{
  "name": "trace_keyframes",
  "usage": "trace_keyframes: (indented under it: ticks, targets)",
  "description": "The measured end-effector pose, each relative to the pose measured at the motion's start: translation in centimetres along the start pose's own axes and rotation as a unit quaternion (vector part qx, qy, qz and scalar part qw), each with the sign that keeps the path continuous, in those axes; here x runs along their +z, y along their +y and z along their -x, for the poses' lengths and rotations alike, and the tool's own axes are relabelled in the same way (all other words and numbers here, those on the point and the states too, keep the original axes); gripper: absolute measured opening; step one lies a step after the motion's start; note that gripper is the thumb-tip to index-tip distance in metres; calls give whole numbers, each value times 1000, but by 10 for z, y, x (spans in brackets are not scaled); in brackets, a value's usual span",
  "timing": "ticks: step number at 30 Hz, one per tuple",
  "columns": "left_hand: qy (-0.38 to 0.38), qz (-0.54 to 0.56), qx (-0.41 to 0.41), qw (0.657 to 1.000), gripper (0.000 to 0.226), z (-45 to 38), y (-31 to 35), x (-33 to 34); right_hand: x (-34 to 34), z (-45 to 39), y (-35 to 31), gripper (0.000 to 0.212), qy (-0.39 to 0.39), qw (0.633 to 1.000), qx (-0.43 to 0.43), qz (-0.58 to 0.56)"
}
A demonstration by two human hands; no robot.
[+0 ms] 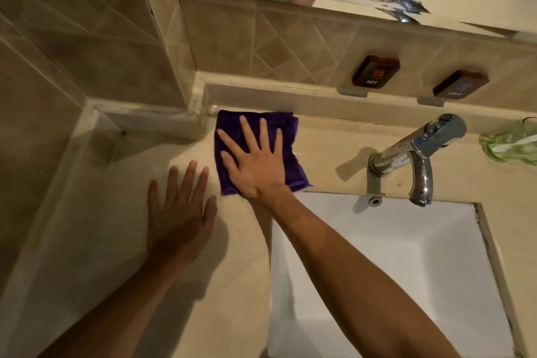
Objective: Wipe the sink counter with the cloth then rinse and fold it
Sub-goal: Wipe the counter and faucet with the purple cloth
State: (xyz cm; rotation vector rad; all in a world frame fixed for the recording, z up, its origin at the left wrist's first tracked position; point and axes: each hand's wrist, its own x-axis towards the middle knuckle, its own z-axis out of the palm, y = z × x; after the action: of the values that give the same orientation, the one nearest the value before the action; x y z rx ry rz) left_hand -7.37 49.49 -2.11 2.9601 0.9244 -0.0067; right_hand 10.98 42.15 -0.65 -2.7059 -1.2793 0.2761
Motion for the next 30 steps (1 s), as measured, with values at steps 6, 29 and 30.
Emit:
trace_keyframes:
  ticks: [6, 29, 30]
  targets:
    - [-9, 13, 3, 1000, 63, -1, -2, -9, -4, 0, 10, 56, 5, 1000, -16, -8]
    - [18, -6, -7, 1000, 60, 1, 1, 2, -16, 30, 104, 55, 5, 997, 52, 52]
    - [20, -6, -5, 1000, 60, 1, 1, 3, -12, 25, 82, 56, 10, 998, 39, 53]
